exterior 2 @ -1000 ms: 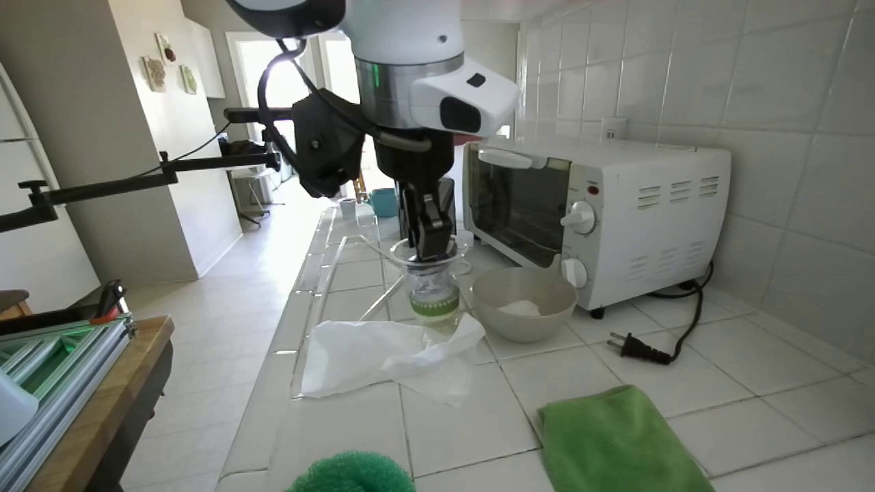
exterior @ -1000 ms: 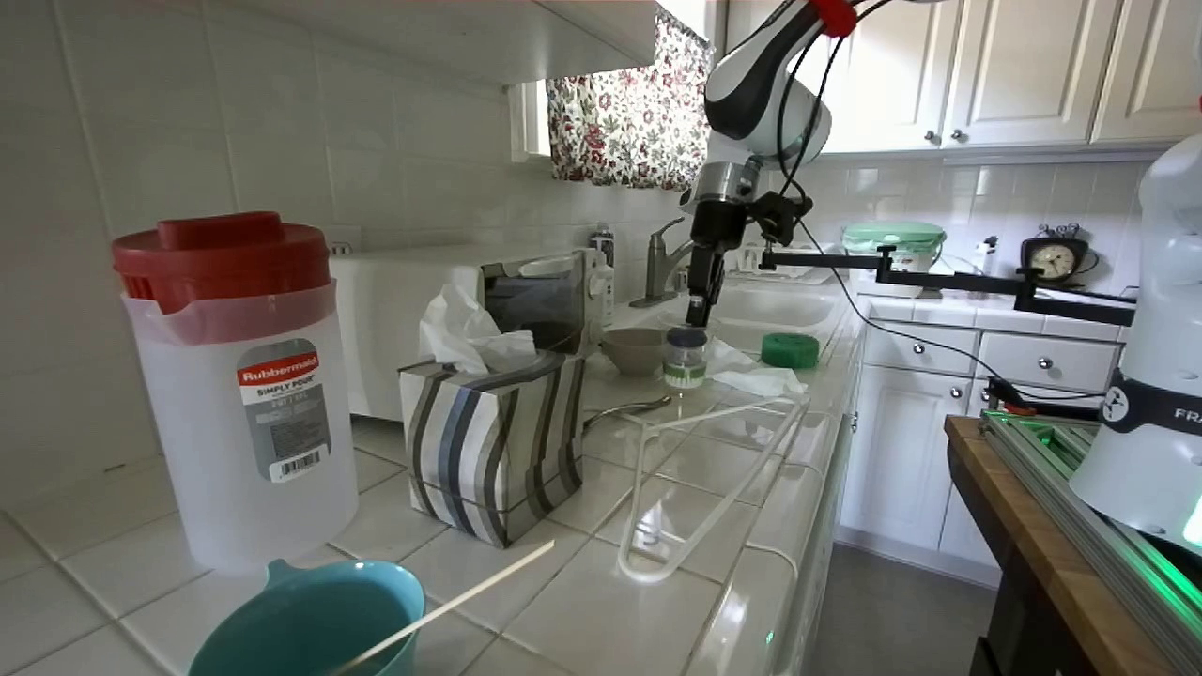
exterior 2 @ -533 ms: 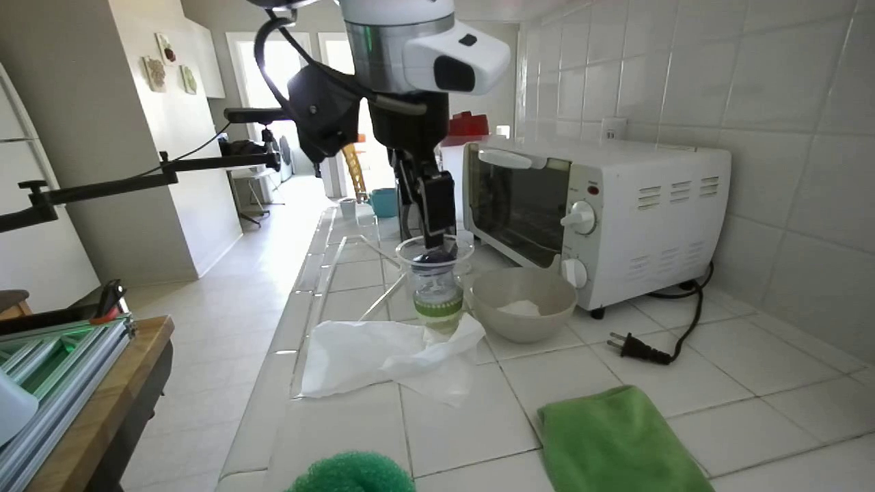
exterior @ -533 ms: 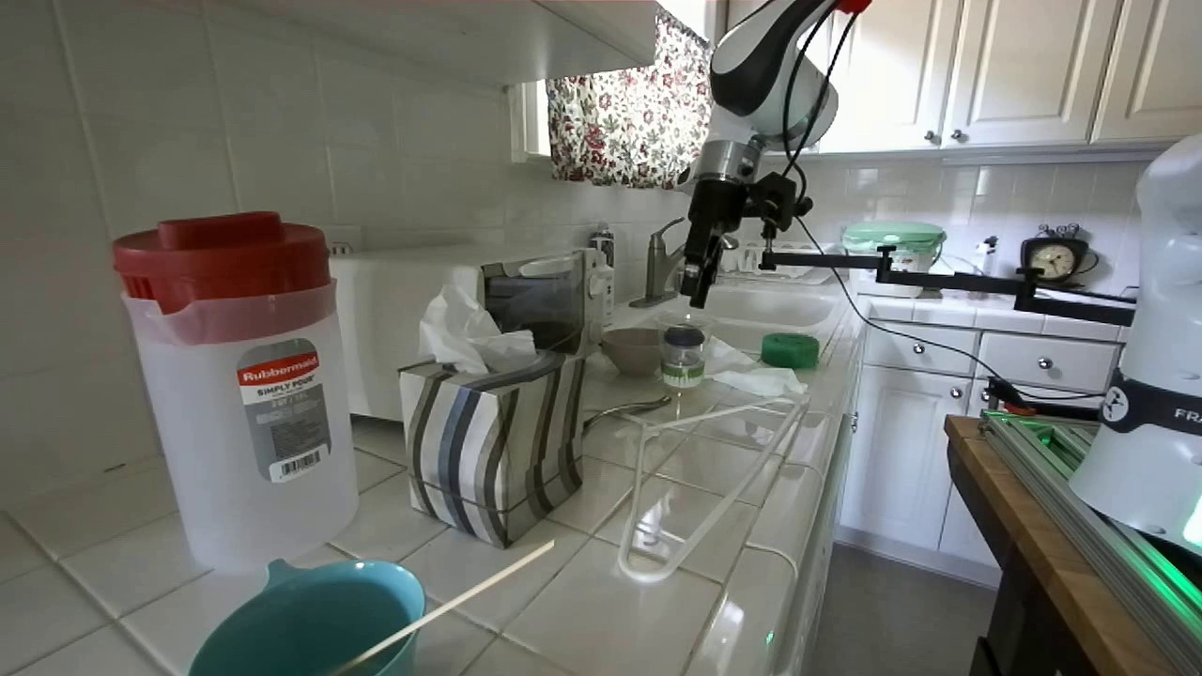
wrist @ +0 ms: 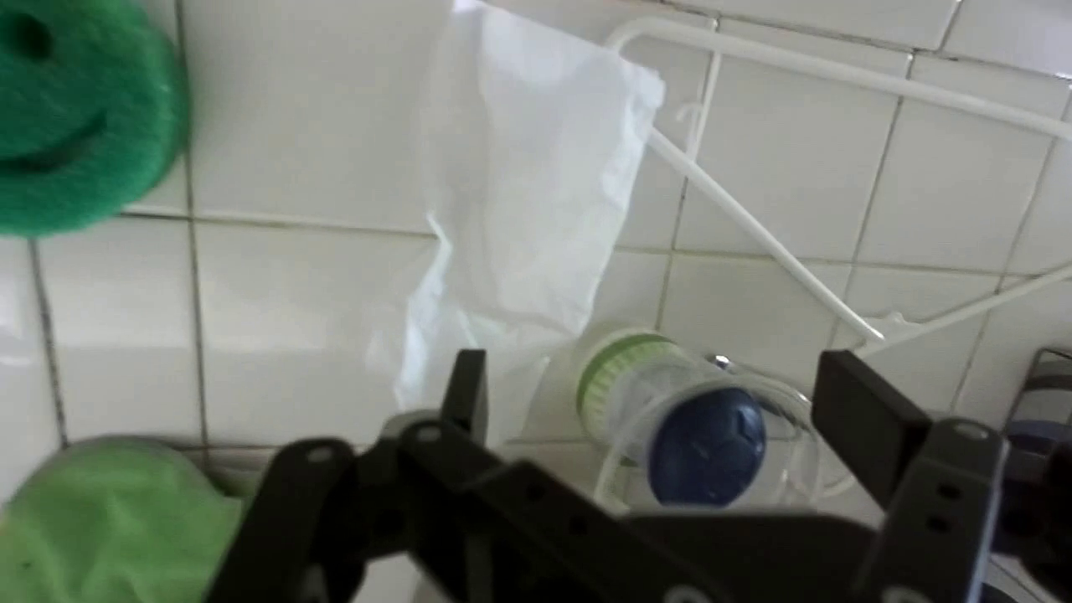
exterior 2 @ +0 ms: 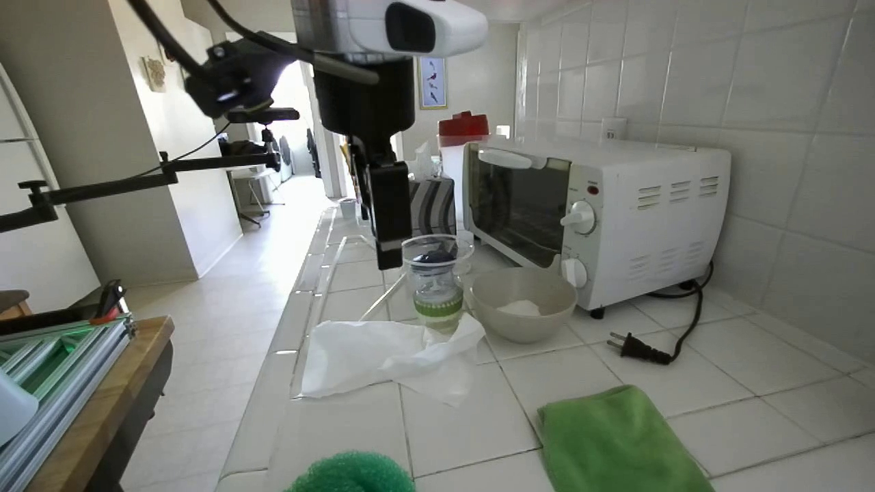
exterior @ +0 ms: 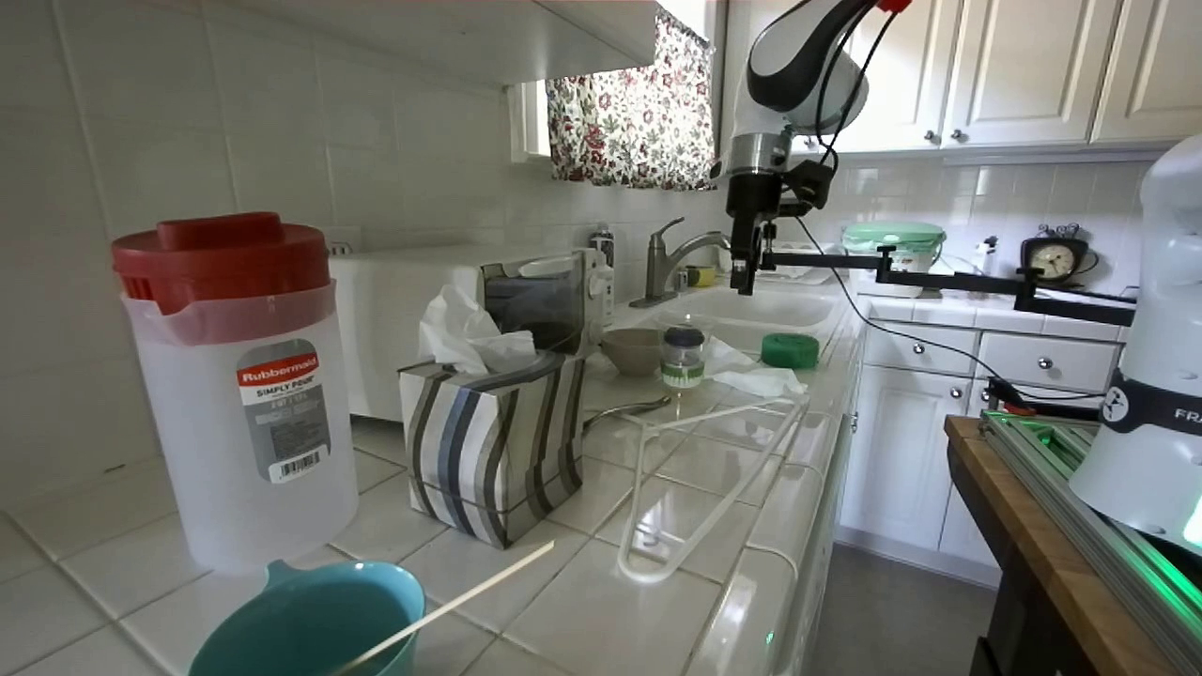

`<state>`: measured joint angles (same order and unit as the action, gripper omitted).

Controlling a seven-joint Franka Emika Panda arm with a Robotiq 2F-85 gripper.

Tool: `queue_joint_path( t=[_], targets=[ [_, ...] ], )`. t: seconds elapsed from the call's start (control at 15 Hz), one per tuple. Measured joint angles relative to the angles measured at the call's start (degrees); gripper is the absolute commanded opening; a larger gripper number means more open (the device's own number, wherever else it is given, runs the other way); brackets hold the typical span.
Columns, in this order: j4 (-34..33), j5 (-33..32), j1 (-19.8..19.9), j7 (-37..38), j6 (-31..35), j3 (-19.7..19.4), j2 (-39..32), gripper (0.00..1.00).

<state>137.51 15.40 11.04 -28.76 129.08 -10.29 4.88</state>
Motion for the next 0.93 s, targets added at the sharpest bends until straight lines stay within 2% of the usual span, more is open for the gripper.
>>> queue_joint_path(
  t=[0.2, 0.4, 0.93],
  targets=[
    [-0.1, -5.2, 0.4, 2.6, -0.9, -1.2, 0.0, 1.00],
    [-0.4, -7.3, 0.5, 3.5, 0.2, -1.9, -0.2, 1.00],
    [-1.8, -5.6, 0.3, 3.6, 11.9, -2.0, -4.7, 1.00]
  ],
)
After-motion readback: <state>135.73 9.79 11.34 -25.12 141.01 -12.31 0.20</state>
